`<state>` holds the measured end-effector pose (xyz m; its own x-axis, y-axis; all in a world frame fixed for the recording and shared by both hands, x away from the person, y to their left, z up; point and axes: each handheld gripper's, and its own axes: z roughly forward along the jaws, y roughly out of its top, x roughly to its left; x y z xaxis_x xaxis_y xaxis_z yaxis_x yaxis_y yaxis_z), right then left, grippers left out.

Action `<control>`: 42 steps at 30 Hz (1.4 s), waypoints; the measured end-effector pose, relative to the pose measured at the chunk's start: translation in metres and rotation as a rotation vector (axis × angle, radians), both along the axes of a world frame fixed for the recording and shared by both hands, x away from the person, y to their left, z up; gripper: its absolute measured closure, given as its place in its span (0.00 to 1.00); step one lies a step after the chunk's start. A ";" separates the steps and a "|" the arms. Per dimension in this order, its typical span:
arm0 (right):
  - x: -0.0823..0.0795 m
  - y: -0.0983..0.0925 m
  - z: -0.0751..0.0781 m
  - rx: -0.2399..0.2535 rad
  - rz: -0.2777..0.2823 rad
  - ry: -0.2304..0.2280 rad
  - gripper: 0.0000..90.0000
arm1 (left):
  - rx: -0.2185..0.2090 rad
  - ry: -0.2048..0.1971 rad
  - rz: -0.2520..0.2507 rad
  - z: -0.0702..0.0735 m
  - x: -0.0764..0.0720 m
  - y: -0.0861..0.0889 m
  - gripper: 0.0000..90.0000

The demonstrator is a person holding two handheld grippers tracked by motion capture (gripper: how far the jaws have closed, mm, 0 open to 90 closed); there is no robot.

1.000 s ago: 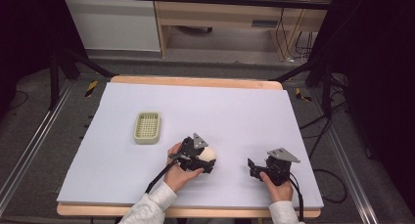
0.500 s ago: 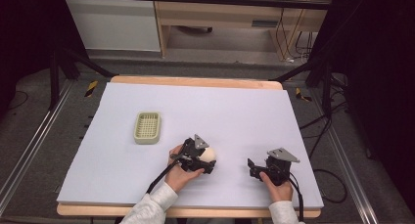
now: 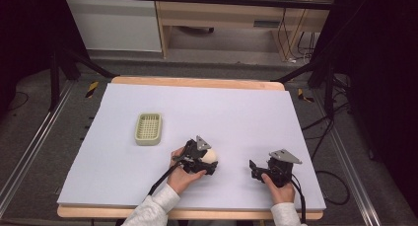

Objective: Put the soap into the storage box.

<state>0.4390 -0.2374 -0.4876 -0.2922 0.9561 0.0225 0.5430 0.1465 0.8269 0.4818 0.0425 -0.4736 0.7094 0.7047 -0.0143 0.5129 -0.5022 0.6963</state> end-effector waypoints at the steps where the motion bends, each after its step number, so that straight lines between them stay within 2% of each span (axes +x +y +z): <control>1: 0.000 0.000 0.000 0.000 0.000 0.001 0.06 | 0.000 0.001 0.000 0.000 0.000 0.000 0.26; 14: 0.000 0.000 0.000 0.001 0.001 0.000 0.05 | 0.005 0.006 0.003 0.002 0.000 0.002 0.27; 22: 0.000 0.000 0.000 0.001 0.000 0.000 0.06 | -0.017 -0.009 0.003 0.013 -0.003 0.010 0.27; 25: 0.000 0.000 0.000 0.001 0.000 0.000 0.05 | 0.000 -0.015 -0.004 0.019 -0.003 0.017 0.27; 32: 0.000 0.000 0.000 0.002 -0.003 0.000 0.05 | 0.001 -0.026 0.006 0.027 -0.003 0.033 0.27; 37: 0.000 0.000 0.000 0.008 -0.003 0.005 0.05 | -0.002 -0.034 0.032 0.034 -0.001 0.053 0.27; 42: 0.000 0.000 0.000 0.011 -0.004 0.008 0.05 | -0.011 -0.031 0.056 0.035 0.000 0.067 0.27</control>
